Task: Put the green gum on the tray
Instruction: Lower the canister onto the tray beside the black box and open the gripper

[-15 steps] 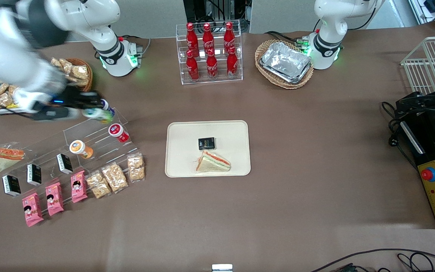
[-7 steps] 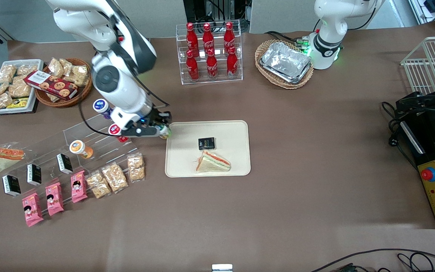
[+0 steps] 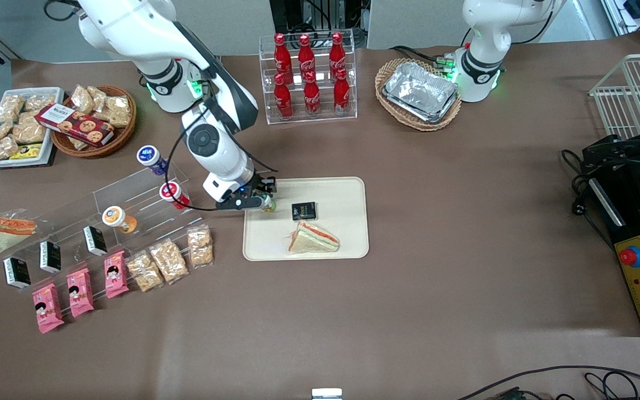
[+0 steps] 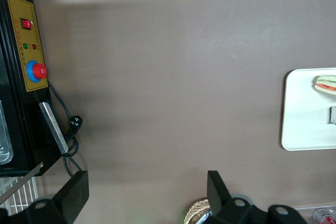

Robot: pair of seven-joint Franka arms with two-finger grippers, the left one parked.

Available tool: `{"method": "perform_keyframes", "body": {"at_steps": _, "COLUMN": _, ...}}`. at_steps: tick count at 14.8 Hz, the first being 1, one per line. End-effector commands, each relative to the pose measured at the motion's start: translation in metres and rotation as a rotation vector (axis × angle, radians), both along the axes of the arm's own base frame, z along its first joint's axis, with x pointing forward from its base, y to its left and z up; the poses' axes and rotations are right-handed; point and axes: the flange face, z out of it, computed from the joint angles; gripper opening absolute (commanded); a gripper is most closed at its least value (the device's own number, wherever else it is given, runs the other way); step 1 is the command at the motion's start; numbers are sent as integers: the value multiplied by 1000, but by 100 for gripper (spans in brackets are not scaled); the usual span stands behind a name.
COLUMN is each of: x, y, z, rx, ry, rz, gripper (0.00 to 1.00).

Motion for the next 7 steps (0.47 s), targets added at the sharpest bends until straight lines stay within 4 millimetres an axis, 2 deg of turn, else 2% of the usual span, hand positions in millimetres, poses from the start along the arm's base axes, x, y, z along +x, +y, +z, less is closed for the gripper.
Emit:
{"method": "perform_keyframes", "body": {"at_steps": 1, "x": 0, "y": 4, "z": -9, "rx": 10, "ry": -9, "rz": -17, "gripper": 41}}
{"method": "perform_keyframes", "body": {"at_steps": 2, "x": 0, "y": 5, "z": -10, "rx": 14, "ry": -18, "rz": -21, "gripper": 43}}
{"method": "perform_keyframes", "body": {"at_steps": 3, "x": 0, "y": 5, "z": -13, "rx": 13, "ry": -13, "rz": -33, "gripper": 51}}
{"method": "perform_keyframes", "body": {"at_steps": 4, "x": 1, "y": 5, "z": -11, "rx": 14, "ry": -15, "rz": -44, "gripper": 79}}
{"method": "perform_keyframes", "body": {"at_steps": 5, "x": 3, "y": 3, "z": -10, "rx": 13, "ry": -11, "rz": -60, "gripper": 100}}
{"method": "perform_keyframes", "body": {"at_steps": 7, "x": 9, "y": -4, "z": 6, "rx": 13, "ry": -20, "rz": -72, "gripper": 100}}
